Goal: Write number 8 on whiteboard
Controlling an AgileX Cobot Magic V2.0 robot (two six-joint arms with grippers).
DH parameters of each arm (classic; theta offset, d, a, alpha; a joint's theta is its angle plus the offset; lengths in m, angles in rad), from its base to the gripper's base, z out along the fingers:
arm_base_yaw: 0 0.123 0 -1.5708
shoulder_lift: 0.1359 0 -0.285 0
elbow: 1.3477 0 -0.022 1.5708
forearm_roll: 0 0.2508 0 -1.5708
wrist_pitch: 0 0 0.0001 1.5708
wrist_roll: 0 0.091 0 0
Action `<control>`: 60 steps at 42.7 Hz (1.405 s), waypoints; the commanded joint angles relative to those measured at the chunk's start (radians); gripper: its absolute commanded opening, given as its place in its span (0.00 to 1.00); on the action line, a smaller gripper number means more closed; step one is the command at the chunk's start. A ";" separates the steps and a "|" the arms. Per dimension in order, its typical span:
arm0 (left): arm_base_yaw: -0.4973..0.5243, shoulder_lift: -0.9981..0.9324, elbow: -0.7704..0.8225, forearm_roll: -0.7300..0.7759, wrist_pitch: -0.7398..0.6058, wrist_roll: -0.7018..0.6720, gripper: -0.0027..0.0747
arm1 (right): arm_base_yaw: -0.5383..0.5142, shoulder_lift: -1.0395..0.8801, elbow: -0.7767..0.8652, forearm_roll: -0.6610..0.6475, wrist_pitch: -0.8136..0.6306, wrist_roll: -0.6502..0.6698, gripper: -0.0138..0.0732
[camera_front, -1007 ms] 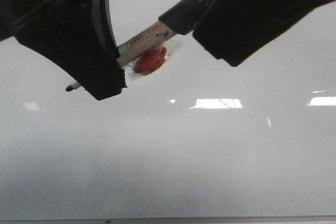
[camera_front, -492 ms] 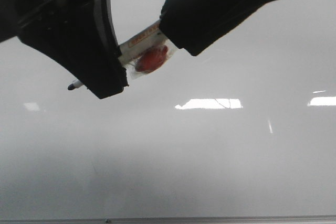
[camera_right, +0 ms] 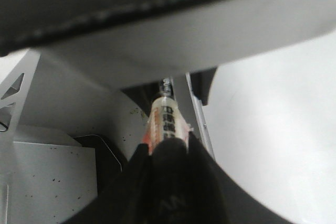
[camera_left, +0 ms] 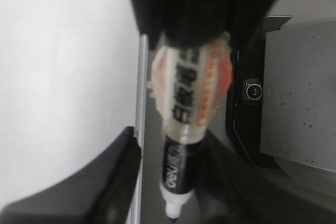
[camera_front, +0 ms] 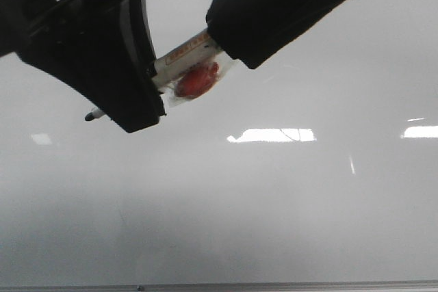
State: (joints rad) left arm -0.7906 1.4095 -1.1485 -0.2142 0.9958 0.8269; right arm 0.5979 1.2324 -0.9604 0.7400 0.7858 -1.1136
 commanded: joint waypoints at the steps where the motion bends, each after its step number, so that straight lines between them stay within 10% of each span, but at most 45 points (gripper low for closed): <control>1: -0.004 -0.052 -0.042 -0.017 -0.021 -0.013 0.61 | 0.000 -0.023 -0.034 0.029 -0.028 -0.007 0.08; 17: 0.182 -0.266 -0.018 0.019 -0.031 -0.198 0.62 | -0.165 -0.197 -0.028 -0.429 0.049 0.533 0.08; 25: 0.313 -0.332 0.037 0.011 -0.057 -0.265 0.62 | -0.322 -0.332 0.087 -0.451 -0.081 0.799 0.08; 60: 0.336 -0.332 0.046 -0.028 -0.097 -0.265 0.62 | -0.342 -0.113 -0.042 -0.404 -0.386 0.802 0.08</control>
State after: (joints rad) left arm -0.4560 1.0958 -1.0770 -0.2164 0.9572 0.5714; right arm 0.2604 1.1068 -0.9432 0.3220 0.4836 -0.3106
